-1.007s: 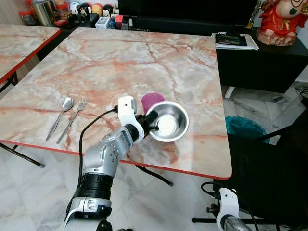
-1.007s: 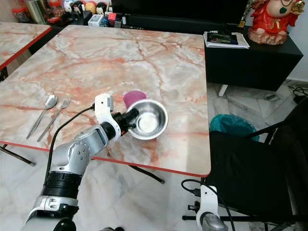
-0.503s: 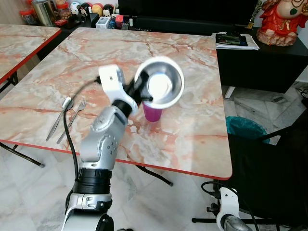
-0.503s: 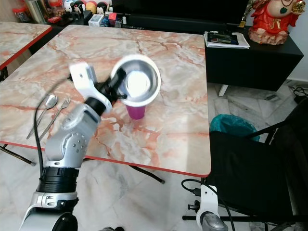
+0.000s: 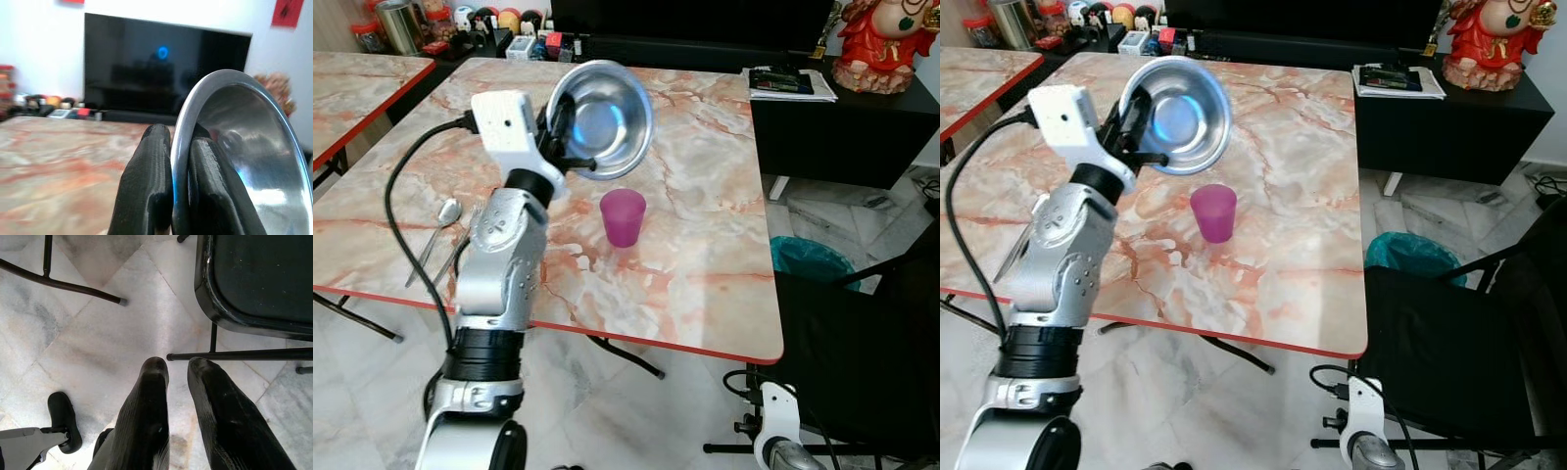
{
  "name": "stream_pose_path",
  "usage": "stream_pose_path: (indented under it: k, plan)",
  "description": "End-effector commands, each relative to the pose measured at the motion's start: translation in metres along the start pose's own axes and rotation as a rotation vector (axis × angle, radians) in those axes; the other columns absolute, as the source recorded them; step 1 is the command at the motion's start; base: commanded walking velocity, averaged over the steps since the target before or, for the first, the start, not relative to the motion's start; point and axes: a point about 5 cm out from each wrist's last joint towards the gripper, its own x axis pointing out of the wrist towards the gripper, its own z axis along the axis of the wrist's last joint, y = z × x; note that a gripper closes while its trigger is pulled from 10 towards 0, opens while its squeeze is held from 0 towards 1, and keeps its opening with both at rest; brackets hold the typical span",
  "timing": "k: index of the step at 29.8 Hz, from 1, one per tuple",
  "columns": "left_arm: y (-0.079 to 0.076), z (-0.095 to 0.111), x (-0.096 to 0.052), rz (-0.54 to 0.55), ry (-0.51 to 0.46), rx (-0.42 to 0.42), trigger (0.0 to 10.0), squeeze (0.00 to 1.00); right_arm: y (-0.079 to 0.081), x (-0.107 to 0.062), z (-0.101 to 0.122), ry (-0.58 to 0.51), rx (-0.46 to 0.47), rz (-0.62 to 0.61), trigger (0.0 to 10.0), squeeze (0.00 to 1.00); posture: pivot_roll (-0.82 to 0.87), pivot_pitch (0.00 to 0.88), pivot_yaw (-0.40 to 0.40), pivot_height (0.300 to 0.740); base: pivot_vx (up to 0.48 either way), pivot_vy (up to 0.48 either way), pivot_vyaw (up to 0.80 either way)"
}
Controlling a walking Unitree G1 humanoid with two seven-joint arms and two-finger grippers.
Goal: Setting the table
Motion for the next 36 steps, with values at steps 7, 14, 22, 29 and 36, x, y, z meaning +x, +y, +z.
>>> stream_pose_path:
  k: [7, 14, 22, 29, 36]
  plan:
    - [0.019, -0.001, -0.007, 0.039, 0.005, 0.112, 10.0, 0.0, -0.001, -0.001, -0.005, 0.004, 0.004, -0.005, 10.0, 0.0, 0.01, 0.074, -0.008, 0.736, 0.0, 0.244, 0.0]
    - [0.016, -0.002, -0.005, 0.041, 0.004, 0.109, 10.0, 0.0, -0.002, -0.001, -0.004, 0.001, 0.002, -0.007, 10.0, 0.0, 0.01, 0.076, -0.01, 0.736, 0.0, 0.461, 0.0]
    - [0.012, -0.004, -0.004, 0.044, 0.007, 0.097, 10.0, 0.0, -0.002, -0.001, -0.004, 0.006, 0.014, -0.015, 10.0, 0.0, 0.01, 0.093, -0.013, 0.736, 0.0, 0.48, 0.0]
    - [0.016, -0.004, -0.003, 0.061, 0.01, 0.105, 10.0, 0.0, -0.002, -0.001, -0.003, 0.001, 0.013, -0.011, 10.0, 0.0, 0.01, 0.104, -0.011, 0.736, 0.0, 0.48, -0.22]
    - [0.018, -0.004, -0.002, 0.068, 0.013, 0.11, 10.0, 0.0, -0.001, -0.001, -0.002, -0.005, 0.014, -0.011, 10.0, 0.0, 0.01, 0.11, -0.01, 0.736, 0.0, 0.48, 0.0]
